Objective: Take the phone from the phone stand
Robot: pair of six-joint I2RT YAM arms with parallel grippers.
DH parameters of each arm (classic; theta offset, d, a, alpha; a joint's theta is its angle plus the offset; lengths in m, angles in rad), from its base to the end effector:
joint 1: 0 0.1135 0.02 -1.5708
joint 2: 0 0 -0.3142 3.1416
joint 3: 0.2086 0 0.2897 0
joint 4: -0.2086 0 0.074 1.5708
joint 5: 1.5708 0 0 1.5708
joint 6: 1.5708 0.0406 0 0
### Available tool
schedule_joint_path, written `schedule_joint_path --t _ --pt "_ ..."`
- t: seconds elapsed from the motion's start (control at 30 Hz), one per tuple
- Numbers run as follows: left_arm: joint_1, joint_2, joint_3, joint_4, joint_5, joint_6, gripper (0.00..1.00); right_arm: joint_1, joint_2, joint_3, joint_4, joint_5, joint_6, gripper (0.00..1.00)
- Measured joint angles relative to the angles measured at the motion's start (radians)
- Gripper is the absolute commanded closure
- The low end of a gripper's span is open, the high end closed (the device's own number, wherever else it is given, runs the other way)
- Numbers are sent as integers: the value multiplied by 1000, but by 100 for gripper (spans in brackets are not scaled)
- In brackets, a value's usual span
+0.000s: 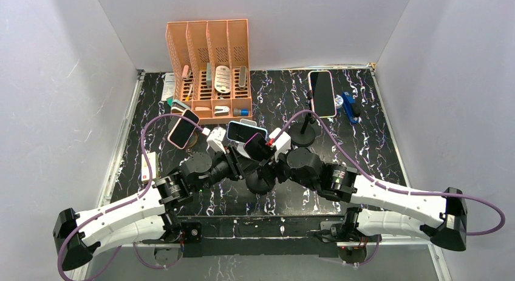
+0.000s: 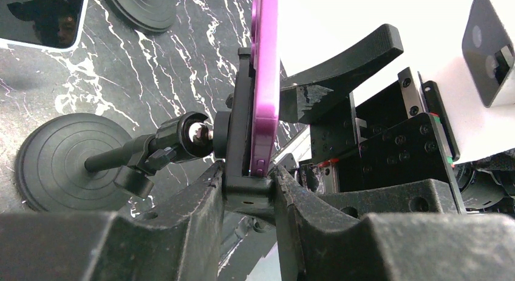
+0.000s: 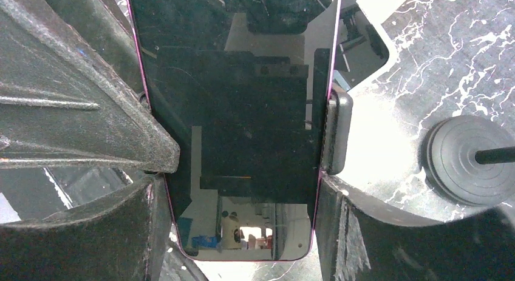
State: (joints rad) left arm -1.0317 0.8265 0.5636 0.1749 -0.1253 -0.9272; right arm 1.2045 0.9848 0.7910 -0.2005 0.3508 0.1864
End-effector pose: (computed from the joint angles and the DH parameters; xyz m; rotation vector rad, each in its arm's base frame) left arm 0.1123 -0.1778 0.3188 -0.0095 1.8530 -1.3416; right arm 0.0988 0.2185 0.3365 -0.7568 1.8340 0.5740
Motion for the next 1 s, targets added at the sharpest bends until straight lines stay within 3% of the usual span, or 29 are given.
schedule_joint_path --t 0.07,0.3,0.47,0.53,1.0 --pt "0 0 0 0 1 0 98 0 -4 -3 2 2 2 34" --pt "0 -7 -2 0 8 13 68 2 -6 -4 3 0 8 47" --pt "0 -41 -23 -8 13 37 45 1 -10 -5 -1 3 14 48" --pt "0 -50 -32 -20 14 48 40 -6 -14 -8 -7 12 20 47" --pt "2 -27 -32 11 24 64 38 -6 -17 -10 -10 9 20 47"
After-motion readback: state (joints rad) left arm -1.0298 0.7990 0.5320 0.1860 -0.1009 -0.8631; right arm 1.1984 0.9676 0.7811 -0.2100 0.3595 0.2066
